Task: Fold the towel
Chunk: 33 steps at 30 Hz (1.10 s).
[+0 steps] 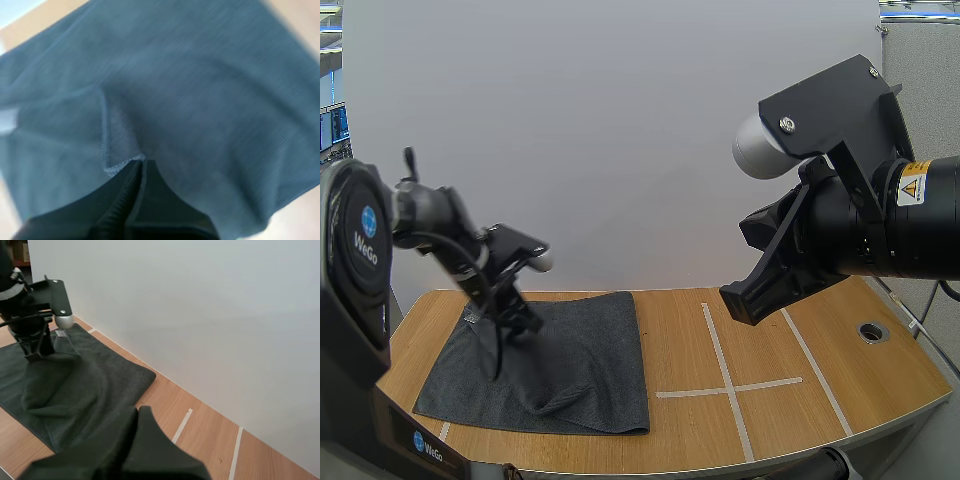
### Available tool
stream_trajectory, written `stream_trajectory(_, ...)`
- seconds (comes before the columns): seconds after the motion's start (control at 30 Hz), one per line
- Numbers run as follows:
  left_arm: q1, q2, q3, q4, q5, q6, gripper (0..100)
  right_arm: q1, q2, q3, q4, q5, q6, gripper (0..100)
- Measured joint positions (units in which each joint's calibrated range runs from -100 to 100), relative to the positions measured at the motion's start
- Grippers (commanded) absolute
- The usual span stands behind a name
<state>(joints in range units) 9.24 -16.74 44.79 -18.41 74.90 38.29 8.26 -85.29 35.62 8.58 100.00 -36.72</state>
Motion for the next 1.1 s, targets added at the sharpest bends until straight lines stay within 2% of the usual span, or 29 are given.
stream_trajectory(0.03,1.83,-1.3,0.97,1.13,0.14,0.67,0,0.0,0.0,0.0,0.0,0.0,0.0,0)
stream_trajectory(0.07,3.01,-2.26,1.57,1.72,0.35,1.33,0,0.0,0.0,0.0,0.0,0.0,0.0,0)
stream_trajectory(0.23,6.75,-4.31,4.21,1.89,3.15,3.77,0,0.0,0.0,0.0,0.0,0.0,0.0,0)
stream_trajectory(0.37,8.56,-4.58,5.54,2.0,3.51,4.7,0,0.0,0.0,0.0,0.0,0.0,0.0,0)
stream_trajectory(0.43,10.79,-4.58,7.59,2.0,3.51,6.81,0,0.0,0.0,0.0,0.0,0.0,0.0,0)
stream_trajectory(0.57,11.93,-4.58,8.6,2.0,2.98,7.88,0,0.0,0.0,0.0,0.0,0.0,0.0,0)
stream_trajectory(0.6,13.01,-4.58,9.46,2.0,2.06,8.82,0,0.0,0.0,0.0,0.0,0.0,0.0,0)
stream_trajectory(0.67,13.72,-4.58,9.75,2.0,1.21,9.31,0,0.0,0.0,0.0,0.0,0.0,0.0,0)
stream_trajectory(0.8,16.32,-4.58,10.19,-0.01,-0.73,11.83,0,0.0,0.0,0.0,0.0,0.0,0.0,0)
stream_trajectory(0.83,17.79,-4.58,10.19,-2.19,-2.35,13.18,0,0.0,0.0,0.0,0.0,0.0,0.0,0)
stream_trajectory(0.9,19.44,-4.58,10.19,-4.46,-4.14,15.07,0,0.0,0.0,0.0,0.0,0.0,0.0,0)
stream_trajectory(1.1,21.12,-4.58,10.28,-6.31,-5.28,16.27,0,0.0,0.0,0.0,0.0,0.0,0.0,0)
